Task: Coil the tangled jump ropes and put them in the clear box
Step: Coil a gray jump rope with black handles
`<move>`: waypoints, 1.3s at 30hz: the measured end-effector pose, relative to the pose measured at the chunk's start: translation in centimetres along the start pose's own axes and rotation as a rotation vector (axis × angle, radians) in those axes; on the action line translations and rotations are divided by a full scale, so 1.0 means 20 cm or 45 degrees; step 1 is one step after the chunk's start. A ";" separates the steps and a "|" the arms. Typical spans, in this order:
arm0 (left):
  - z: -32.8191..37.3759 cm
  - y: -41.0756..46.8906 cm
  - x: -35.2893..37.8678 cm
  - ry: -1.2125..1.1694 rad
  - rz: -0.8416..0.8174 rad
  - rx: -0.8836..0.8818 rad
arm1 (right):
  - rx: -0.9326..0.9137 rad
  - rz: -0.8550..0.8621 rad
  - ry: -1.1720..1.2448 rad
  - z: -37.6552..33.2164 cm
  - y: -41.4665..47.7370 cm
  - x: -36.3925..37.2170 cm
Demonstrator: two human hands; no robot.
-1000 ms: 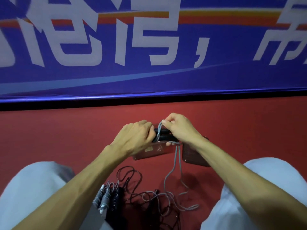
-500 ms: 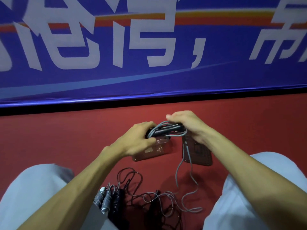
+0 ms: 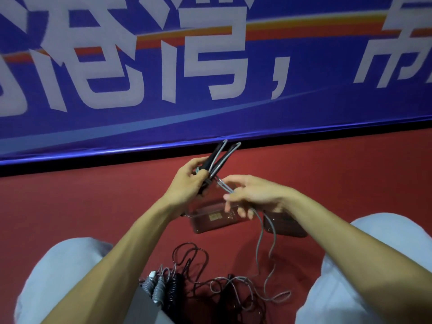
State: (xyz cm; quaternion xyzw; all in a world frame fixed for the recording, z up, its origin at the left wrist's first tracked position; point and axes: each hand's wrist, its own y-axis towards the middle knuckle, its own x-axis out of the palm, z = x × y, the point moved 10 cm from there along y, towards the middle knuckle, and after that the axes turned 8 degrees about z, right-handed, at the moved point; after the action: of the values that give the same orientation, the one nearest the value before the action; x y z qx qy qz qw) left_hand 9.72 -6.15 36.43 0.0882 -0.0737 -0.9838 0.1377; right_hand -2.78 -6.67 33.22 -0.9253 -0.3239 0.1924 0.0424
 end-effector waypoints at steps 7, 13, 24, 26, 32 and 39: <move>-0.09 0.07 0.03 0.556 -0.039 0.065 | -0.394 0.338 -0.910 -0.11 -0.05 -0.12; -0.12 0.02 0.15 0.991 -0.305 0.127 | -0.754 0.505 -1.193 -0.25 -0.15 -0.14; 0.00 -0.22 0.31 0.549 -0.710 0.049 | -0.696 0.802 -1.056 -0.36 -0.19 -0.33; 0.03 -0.20 0.30 0.483 -0.626 0.034 | -0.665 0.782 -0.975 -0.36 -0.19 -0.32; 0.13 -0.16 0.26 0.836 -0.418 0.305 | -0.487 0.675 -0.767 -0.30 -0.14 -0.35; 0.16 -0.25 0.28 0.596 -0.736 0.116 | -0.374 0.106 -0.245 -0.29 -0.14 -0.22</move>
State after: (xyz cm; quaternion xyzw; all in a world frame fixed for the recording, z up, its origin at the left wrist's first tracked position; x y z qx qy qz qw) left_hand 2.58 -2.51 37.86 0.3338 -0.0561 -0.9310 -0.1368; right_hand -5.41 -6.91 40.55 -0.9115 -0.3126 0.2323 -0.1324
